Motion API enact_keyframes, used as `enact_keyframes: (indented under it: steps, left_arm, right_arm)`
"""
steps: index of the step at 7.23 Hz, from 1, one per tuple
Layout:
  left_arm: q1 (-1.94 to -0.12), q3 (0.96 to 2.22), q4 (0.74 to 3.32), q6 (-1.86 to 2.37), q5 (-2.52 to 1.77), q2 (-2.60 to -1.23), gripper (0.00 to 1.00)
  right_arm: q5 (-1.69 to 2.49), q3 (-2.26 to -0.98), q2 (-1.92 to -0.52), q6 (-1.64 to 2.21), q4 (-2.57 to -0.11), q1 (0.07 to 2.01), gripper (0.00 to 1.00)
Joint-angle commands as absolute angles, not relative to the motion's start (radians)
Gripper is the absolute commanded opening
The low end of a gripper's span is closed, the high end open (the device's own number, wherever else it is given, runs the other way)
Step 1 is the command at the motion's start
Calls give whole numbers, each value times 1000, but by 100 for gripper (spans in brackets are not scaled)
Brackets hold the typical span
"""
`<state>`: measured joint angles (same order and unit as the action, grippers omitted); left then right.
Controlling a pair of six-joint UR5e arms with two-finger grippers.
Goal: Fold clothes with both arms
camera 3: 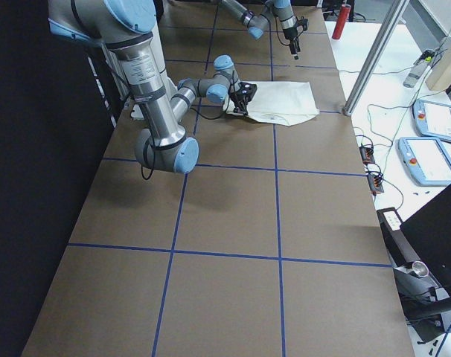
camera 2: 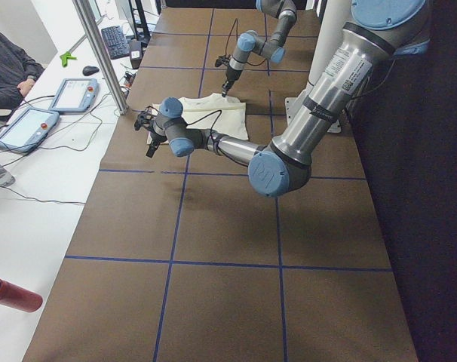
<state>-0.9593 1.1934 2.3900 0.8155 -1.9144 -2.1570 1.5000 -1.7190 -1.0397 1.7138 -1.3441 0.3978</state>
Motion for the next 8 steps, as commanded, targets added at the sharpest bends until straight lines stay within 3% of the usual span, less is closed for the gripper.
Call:
enact_keyframes:
  steps: [1, 3, 4, 5, 8]
  left_arm:
    - [-959, 1195, 2390, 818, -1914, -2158, 100]
    - [-957, 1195, 2390, 818, -1914, -2158, 100]
    - [-957, 1195, 2390, 818, -1914, -2158, 100]
    - [-957, 1196, 2390, 816, -1914, -2158, 100]
    - [-956, 1203, 2390, 813, -1914, -2157, 100]
  right_arm:
    - [1479, -1756, -1092, 1713, -1344, 379, 0]
    - [1482, -1785, -1126, 1704, -1344, 382, 0]
    - [1480, -1796, -1141, 1700, -1345, 377, 39]
    - [1453, -1810, -1144, 1677, -1347, 361, 99]
    - [1453, -1897, -1149, 1296, -1387, 329, 100]
